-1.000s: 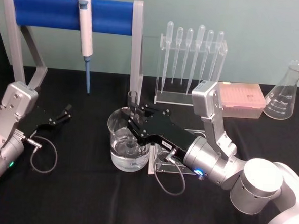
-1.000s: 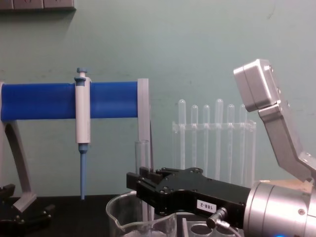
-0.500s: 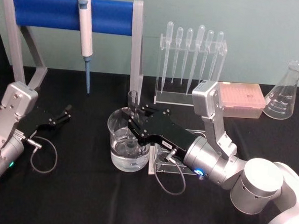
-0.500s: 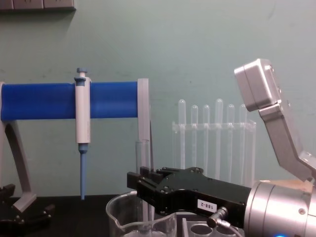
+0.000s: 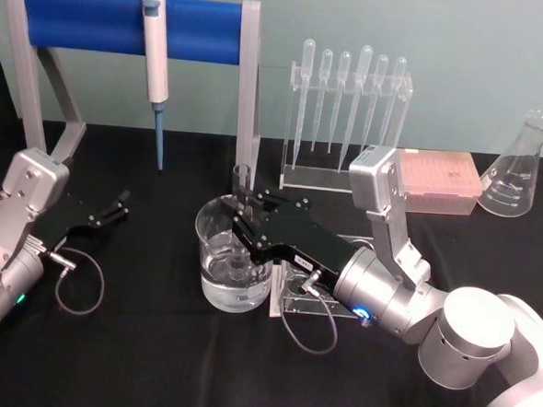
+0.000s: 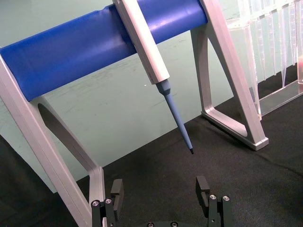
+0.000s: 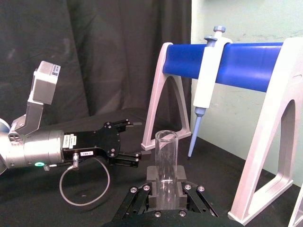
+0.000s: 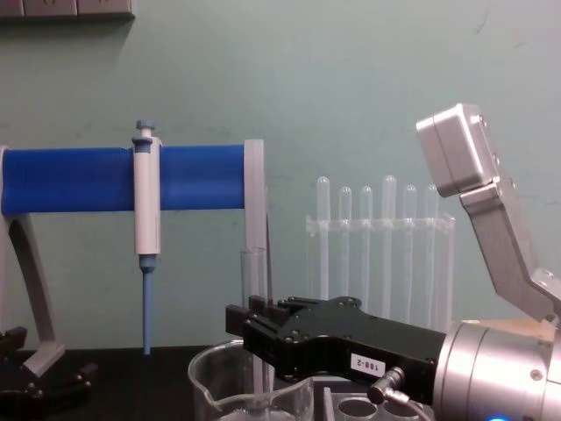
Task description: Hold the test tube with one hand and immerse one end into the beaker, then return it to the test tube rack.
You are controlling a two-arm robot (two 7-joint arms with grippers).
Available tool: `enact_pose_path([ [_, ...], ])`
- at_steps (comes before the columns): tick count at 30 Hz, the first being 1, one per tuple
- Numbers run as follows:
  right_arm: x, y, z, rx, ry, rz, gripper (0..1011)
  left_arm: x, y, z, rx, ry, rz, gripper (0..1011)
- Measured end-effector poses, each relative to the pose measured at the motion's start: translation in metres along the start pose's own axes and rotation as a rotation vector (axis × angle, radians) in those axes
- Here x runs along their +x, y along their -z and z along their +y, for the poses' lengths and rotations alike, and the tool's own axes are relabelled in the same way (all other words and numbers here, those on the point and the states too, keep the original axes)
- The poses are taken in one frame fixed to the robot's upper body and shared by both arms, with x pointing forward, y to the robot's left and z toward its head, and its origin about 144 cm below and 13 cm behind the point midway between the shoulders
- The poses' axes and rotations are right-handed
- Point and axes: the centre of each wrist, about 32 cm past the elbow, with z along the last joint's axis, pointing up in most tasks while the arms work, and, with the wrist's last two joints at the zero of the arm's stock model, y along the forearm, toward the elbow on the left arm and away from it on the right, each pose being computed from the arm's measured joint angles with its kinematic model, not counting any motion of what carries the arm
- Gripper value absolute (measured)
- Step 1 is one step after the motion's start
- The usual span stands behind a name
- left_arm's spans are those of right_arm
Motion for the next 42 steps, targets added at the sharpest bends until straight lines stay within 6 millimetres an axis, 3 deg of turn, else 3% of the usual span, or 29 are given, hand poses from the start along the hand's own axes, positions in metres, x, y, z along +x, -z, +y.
enact_pose_path([
  [42, 0.0, -0.0001, 0.0, 0.0, 0.0, 0.0, 226, 0.0, 0.0, 0.0, 0.0, 0.0, 0.0, 1000],
])
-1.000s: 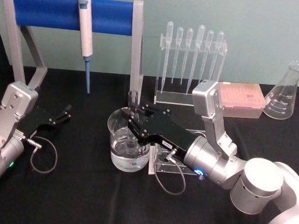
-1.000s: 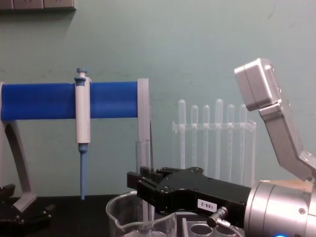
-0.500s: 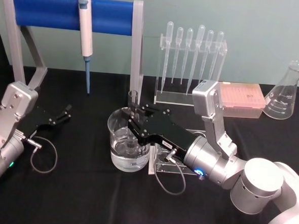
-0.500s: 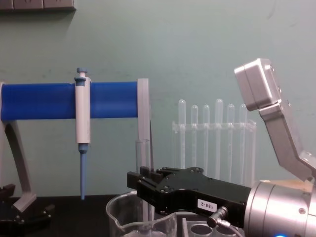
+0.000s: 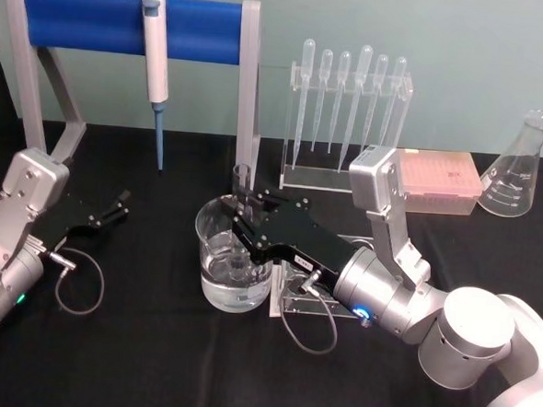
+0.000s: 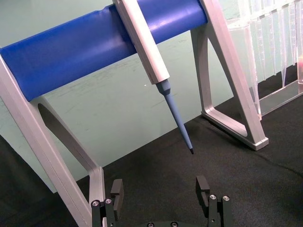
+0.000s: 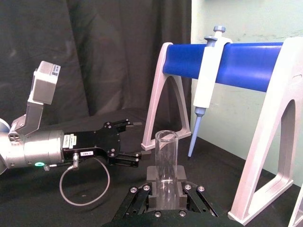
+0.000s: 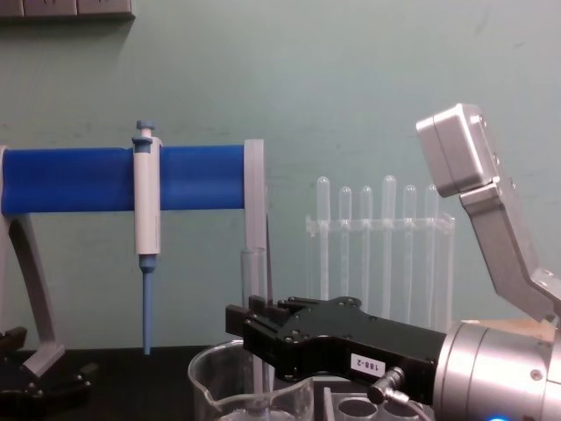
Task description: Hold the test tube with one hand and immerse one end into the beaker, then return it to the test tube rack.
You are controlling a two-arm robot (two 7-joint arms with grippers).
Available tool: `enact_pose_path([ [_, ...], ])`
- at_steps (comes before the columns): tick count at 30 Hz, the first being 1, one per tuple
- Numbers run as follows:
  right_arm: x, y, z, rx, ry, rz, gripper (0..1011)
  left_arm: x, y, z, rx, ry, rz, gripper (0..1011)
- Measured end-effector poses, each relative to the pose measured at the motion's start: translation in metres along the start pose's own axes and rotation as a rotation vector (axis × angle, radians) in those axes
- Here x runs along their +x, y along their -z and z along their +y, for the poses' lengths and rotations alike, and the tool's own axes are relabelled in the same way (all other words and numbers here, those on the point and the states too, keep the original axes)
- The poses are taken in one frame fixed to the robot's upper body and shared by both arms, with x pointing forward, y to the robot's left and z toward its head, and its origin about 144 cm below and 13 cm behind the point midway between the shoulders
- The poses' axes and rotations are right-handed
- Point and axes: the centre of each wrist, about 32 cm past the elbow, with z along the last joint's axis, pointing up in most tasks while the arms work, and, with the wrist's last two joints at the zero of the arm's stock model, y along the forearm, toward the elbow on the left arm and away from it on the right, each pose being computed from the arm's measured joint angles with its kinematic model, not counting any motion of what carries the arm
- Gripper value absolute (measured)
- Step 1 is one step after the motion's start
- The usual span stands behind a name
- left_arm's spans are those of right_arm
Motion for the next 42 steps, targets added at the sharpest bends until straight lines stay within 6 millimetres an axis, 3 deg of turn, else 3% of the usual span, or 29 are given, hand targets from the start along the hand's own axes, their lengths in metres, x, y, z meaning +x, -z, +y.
enact_pose_path([
  [42, 0.0, 0.0, 0.0, 0.0, 0.0, 0.0, 226, 0.0, 0.0, 0.0, 0.0, 0.0, 0.0, 1000],
])
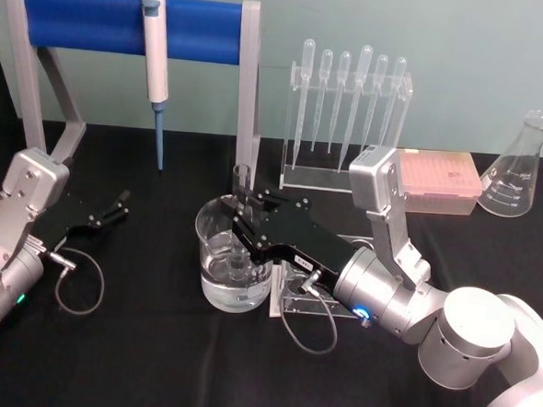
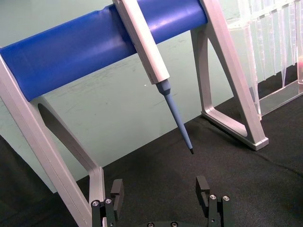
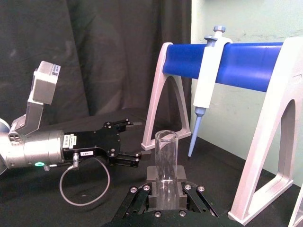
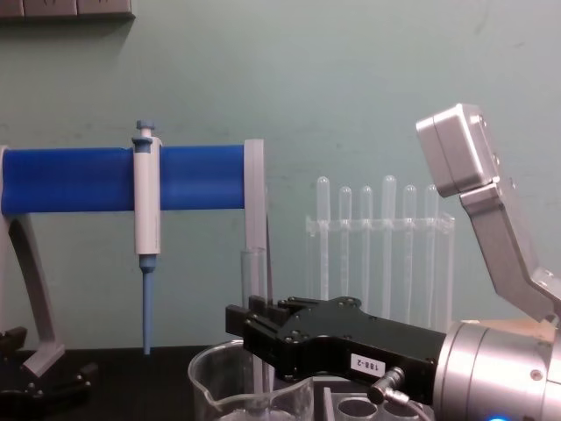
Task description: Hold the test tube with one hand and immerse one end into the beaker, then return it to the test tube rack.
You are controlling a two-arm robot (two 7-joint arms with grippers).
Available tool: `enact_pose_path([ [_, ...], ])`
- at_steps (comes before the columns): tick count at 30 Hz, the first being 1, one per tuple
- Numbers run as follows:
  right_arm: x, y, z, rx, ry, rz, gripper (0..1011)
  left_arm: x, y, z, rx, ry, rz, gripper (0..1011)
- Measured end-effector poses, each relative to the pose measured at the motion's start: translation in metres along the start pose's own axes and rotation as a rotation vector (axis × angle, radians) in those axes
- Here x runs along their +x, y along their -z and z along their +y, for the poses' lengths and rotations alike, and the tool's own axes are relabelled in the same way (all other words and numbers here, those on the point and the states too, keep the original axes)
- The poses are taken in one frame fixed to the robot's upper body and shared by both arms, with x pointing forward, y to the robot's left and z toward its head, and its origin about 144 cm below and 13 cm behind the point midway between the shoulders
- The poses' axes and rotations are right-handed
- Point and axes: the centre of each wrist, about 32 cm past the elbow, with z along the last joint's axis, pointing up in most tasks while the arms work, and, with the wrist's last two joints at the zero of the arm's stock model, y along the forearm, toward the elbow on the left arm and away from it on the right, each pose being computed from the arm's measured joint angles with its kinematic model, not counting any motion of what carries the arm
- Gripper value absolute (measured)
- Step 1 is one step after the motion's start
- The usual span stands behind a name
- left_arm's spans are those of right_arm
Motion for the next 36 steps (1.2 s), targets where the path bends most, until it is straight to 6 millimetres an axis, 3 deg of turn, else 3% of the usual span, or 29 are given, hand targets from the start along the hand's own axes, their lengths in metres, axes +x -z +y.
enact_pose_path([
  [36, 0.0, 0.0, 0.0, 0.0, 0.0, 0.0, 226, 0.0, 0.0, 0.0, 0.0, 0.0, 0.0, 1000],
])
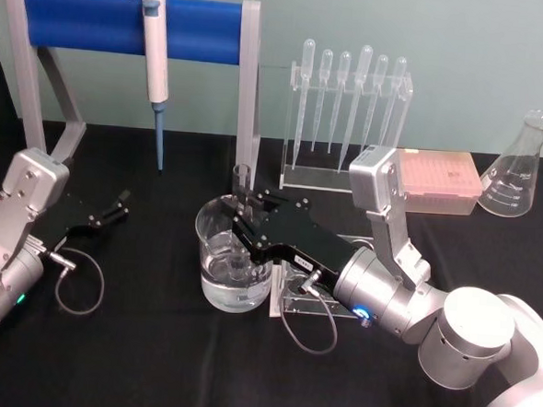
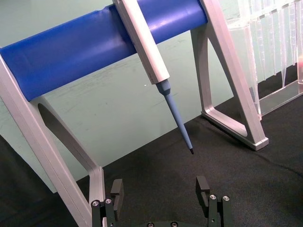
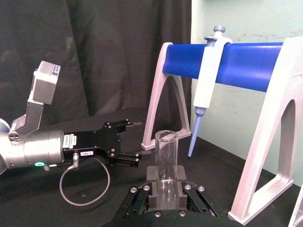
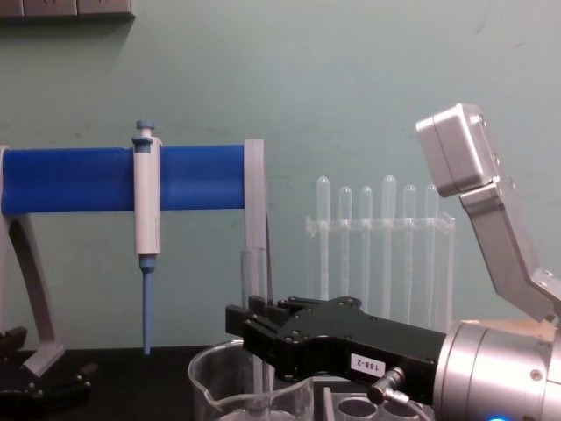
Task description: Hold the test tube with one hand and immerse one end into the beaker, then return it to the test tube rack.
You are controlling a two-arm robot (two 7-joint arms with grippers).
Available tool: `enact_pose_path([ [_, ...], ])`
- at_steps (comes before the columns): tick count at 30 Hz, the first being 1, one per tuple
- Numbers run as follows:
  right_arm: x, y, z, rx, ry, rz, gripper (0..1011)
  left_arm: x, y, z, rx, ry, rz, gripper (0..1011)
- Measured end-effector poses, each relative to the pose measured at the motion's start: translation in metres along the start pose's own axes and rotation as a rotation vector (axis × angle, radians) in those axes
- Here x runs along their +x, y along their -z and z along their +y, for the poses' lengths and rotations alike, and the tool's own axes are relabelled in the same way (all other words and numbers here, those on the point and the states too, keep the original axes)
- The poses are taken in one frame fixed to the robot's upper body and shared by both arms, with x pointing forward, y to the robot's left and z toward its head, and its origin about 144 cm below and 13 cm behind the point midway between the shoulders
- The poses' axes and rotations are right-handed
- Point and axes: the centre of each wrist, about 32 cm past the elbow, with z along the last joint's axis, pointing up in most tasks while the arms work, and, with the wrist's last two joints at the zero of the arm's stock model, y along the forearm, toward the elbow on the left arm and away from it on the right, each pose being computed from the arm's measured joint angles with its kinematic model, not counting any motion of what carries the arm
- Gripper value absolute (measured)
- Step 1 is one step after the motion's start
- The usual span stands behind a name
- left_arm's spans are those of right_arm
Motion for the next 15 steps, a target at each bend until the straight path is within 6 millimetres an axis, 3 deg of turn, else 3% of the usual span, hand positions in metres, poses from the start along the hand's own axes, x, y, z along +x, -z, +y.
enact_pose_path([
  [15, 0.0, 0.0, 0.0, 0.0, 0.0, 0.0, 226, 0.0, 0.0, 0.0, 0.0, 0.0, 0.0, 1000],
])
